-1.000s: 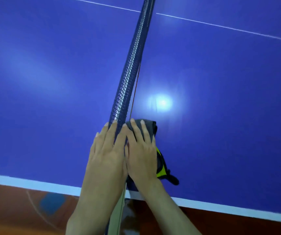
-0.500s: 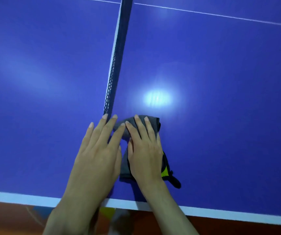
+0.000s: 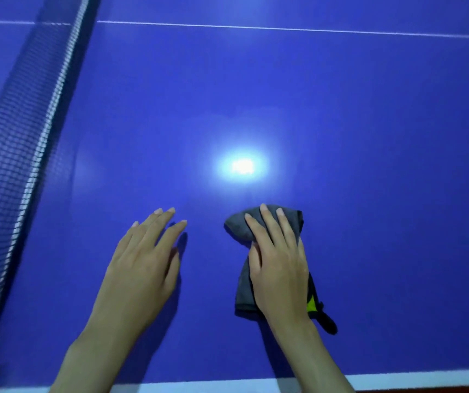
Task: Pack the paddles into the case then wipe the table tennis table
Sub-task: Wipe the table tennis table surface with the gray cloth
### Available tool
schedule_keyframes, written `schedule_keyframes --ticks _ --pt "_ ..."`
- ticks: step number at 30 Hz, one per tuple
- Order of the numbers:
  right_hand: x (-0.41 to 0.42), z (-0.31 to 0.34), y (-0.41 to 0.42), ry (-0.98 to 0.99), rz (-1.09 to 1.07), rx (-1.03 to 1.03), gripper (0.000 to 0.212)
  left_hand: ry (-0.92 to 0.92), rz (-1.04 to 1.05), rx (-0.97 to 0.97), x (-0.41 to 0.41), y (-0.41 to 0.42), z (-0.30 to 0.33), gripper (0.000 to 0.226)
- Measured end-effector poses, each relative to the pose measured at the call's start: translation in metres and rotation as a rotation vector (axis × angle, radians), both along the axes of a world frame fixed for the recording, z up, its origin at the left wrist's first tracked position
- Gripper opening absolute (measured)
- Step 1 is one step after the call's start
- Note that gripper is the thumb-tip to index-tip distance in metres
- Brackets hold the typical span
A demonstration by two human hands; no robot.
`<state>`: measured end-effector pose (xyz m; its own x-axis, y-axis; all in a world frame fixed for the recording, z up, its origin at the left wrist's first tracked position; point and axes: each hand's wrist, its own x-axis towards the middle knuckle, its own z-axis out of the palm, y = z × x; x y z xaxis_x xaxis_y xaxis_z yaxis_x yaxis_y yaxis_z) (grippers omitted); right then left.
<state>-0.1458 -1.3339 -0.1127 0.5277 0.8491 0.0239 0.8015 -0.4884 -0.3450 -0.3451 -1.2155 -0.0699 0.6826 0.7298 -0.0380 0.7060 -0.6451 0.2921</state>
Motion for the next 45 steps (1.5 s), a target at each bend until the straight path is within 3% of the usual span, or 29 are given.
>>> schedule_keyframes --ticks 9,19,26,35,45 --pt "0.13 0.002 -0.067 0.022 -0.076 -0.004 0.056 -0.068 0.051 -0.041 0.093 -0.023 -0.007 0.047" --pt "0.194 -0.007 0.016 0.019 -0.079 0.07 0.047 -0.073 0.164 -0.008 0.078 -0.016 0.005 0.045" --pt "0.117 -0.006 0.066 -0.042 -0.02 0.03 0.052 -0.115 0.291 0.003 0.028 0.01 0.013 0.041" --pt "-0.022 -0.004 0.148 -0.054 0.109 -0.012 0.056 -0.13 0.522 0.226 -0.072 0.069 0.033 0.032" --pt "-0.204 0.0 0.237 -0.041 0.304 -0.042 0.058 -0.087 0.501 0.078 -0.17 0.13 0.022 0.04"
